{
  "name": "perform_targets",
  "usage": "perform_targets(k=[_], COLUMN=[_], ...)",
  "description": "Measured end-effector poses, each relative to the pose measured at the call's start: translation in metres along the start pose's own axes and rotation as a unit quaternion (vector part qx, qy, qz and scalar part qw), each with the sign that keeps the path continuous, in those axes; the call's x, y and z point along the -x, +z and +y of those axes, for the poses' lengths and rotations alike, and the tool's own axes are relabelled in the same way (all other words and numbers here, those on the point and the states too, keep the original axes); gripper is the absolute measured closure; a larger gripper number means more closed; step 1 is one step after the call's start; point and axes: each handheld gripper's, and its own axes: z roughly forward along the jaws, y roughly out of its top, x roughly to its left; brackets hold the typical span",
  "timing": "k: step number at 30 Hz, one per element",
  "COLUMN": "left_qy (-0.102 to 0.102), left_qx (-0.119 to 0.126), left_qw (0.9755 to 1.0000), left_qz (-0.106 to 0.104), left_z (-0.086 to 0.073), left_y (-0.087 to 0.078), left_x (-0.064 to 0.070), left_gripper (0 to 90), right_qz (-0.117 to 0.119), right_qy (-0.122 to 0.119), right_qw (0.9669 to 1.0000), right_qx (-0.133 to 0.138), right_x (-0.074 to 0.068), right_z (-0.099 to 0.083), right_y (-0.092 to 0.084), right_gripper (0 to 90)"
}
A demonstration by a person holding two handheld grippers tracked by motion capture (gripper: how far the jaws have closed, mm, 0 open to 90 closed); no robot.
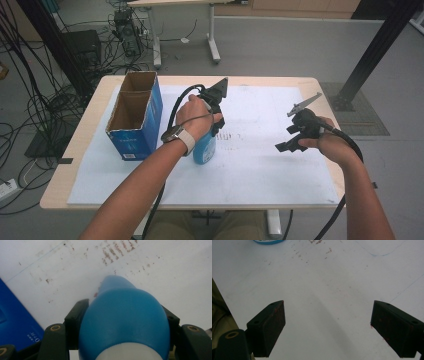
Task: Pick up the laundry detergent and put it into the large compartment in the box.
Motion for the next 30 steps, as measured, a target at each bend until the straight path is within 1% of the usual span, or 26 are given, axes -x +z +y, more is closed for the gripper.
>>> perform_targets(k=[30], left_qy=[0.002], left_qx=[0.000], left_qw=[1.0000], left_qz=[-0.001], left_z=[0.0001], left_y=[0.0000], left_x=[-0.0009], left_gripper=[38.6], right_qz=[0.000], right_qy=[-0.003], right_qw=[1.0000], right_qx=[-0.001], right_x=[-0.0009], right_z=[0.0031], right_y=[0.0003], right_gripper=[12.5])
